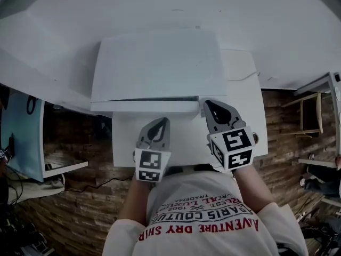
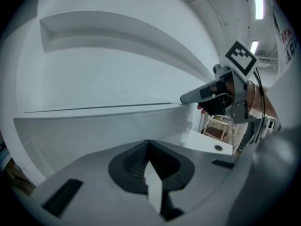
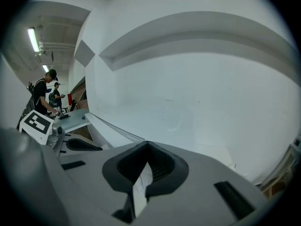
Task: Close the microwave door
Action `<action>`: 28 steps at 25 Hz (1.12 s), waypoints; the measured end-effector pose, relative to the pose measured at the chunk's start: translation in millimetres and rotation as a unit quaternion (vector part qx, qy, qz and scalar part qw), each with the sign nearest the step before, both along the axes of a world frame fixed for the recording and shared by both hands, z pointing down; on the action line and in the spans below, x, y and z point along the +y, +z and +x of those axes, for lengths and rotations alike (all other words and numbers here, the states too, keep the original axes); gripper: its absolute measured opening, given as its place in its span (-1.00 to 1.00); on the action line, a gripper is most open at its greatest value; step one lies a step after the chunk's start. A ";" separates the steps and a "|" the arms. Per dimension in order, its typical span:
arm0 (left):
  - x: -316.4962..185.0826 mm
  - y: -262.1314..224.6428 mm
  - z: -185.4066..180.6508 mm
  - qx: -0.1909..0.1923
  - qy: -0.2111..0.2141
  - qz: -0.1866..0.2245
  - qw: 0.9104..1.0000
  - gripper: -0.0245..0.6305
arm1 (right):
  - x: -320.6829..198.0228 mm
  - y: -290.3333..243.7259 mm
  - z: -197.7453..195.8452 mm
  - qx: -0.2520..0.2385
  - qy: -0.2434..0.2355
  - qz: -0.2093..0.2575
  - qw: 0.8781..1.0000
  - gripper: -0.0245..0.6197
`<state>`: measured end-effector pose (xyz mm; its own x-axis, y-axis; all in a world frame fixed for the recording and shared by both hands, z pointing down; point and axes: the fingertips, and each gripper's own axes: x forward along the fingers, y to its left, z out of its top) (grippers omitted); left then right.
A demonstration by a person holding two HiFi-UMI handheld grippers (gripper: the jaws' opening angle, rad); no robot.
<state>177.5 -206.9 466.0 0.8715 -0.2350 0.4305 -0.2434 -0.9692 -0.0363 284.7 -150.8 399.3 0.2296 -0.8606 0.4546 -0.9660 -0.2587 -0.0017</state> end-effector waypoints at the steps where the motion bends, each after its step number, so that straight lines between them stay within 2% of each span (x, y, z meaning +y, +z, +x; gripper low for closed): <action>1: 0.4 -0.4 2.3 0.002 0.007 -0.002 1.000 -0.91 | -0.1 0.1 0.1 -0.008 -0.002 -0.006 1.000 -0.89; 4: 1.3 -0.6 9.1 0.014 0.032 -0.016 0.999 -0.91 | 0.0 0.1 0.8 -0.020 -0.007 -0.027 0.999 -0.89; 7: 3.1 5.1 12.0 0.015 0.052 -0.048 0.997 -0.91 | -0.4 -0.2 -0.1 -0.009 -0.013 -0.048 0.999 -0.89; 10: 8.6 10.7 18.2 -0.003 0.068 -0.040 0.997 -0.91 | -1.1 -0.5 -0.4 0.006 -0.016 -0.061 0.998 -0.89; 14: 5.6 10.6 28.2 0.021 0.048 -0.056 0.997 -0.91 | -1.3 0.8 1.4 -0.020 -0.012 -0.047 0.999 -0.89; 16: 2.9 9.1 32.9 0.029 0.042 -0.048 0.998 -0.91 | -1.1 1.0 1.6 -0.034 -0.011 -0.044 0.998 -0.89; 21: 10.2 16.0 44.3 0.015 0.066 -0.071 0.995 -0.91 | -1.5 0.5 1.9 -0.041 -0.013 -0.042 0.998 -0.89; 28: 10.2 16.8 44.2 0.023 0.058 -0.059 0.996 -0.91 | -0.8 0.4 2.4 -0.045 -0.015 -0.031 0.998 -0.89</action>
<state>221.7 -196.7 482.8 0.9093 -0.0819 0.4080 -0.1289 -0.9877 0.0890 287.2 -151.6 399.8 0.1596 -0.8365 0.5242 -0.9702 -0.2309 -0.0730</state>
